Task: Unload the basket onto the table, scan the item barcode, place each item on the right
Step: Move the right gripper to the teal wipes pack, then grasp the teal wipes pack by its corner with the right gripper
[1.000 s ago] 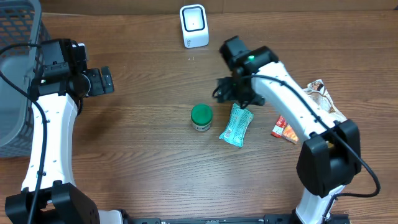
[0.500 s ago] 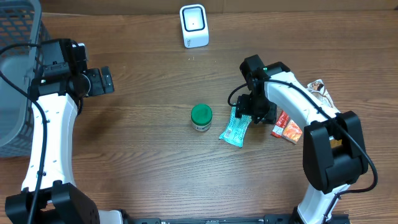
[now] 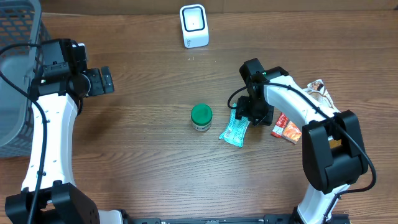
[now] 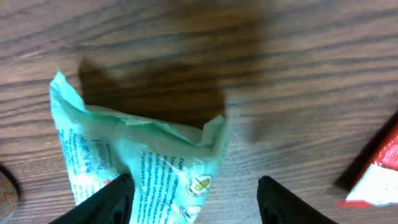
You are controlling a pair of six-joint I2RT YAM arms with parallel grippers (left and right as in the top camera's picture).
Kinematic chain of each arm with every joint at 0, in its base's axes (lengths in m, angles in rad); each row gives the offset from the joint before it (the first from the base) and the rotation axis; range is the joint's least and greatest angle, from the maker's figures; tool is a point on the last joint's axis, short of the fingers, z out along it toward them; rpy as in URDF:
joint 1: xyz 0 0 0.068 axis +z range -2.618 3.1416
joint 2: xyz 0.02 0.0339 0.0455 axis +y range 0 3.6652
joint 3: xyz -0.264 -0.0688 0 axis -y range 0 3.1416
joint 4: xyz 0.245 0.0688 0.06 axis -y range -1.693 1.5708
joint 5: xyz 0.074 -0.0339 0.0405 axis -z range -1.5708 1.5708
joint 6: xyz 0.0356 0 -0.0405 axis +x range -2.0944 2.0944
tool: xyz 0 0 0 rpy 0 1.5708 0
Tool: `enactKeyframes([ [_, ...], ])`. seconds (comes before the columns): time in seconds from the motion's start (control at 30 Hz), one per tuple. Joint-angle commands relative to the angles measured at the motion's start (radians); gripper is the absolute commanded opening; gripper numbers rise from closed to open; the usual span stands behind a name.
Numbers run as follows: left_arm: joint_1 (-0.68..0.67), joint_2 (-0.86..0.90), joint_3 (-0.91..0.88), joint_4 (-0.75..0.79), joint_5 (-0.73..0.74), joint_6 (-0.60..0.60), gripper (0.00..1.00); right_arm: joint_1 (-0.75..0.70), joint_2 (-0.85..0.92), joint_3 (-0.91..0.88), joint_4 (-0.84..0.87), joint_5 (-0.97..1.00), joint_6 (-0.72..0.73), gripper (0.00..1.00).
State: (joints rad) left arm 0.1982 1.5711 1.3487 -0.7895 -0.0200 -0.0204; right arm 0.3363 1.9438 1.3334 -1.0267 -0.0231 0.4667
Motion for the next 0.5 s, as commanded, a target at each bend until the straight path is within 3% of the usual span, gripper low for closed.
enactKeyframes([
  [0.0,-0.002,0.006,0.007,0.001,-0.002,-0.01,1.0,0.001,-0.021,-0.033,0.037,-0.007,-0.002,0.62],
  [0.23,-0.002,0.006,0.007,0.001,-0.003,-0.01,1.0,0.001,-0.021,-0.152,0.175,-0.05,-0.003,0.52],
  [0.33,-0.002,0.006,0.007,0.001,-0.002,-0.01,1.0,0.001,-0.021,-0.169,0.193,-0.05,-0.003,0.25],
  [0.47,-0.002,0.006,0.007,0.001,-0.003,-0.01,1.0,-0.005,-0.023,-0.164,0.193,-0.05,-0.003,0.04],
])
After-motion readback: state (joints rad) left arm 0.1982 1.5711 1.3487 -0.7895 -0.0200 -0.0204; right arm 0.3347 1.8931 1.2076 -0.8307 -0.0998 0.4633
